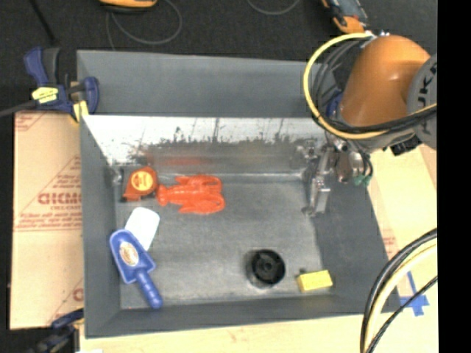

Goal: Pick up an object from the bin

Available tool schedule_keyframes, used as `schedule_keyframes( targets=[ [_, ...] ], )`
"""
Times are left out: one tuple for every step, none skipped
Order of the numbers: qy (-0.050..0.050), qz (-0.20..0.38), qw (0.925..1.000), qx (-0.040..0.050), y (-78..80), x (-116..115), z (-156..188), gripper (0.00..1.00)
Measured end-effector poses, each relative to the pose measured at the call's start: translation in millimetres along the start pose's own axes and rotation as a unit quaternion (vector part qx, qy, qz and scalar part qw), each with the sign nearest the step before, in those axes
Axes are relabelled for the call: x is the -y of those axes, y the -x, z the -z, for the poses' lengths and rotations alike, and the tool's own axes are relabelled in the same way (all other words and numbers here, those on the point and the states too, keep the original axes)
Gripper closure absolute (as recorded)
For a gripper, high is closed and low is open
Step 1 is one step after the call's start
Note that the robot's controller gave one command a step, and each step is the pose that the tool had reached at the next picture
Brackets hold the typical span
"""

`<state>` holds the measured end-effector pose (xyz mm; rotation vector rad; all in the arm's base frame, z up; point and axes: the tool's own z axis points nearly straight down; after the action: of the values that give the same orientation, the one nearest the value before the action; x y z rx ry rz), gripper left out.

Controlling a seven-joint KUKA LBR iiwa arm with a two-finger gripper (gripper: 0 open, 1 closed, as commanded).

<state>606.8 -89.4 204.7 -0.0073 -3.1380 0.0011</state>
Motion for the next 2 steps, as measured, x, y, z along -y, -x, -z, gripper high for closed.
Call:
schedule_keyframes(
  targets=[
    [-0.001, 0.001, 1.0000, 0.0041, 1.5, -0.4, 5.1, 0.00],
    [-0.001, 0.043, 0.9991, 0.0051, -28.5, -31.3, -58.4, 0.00]
  ],
)
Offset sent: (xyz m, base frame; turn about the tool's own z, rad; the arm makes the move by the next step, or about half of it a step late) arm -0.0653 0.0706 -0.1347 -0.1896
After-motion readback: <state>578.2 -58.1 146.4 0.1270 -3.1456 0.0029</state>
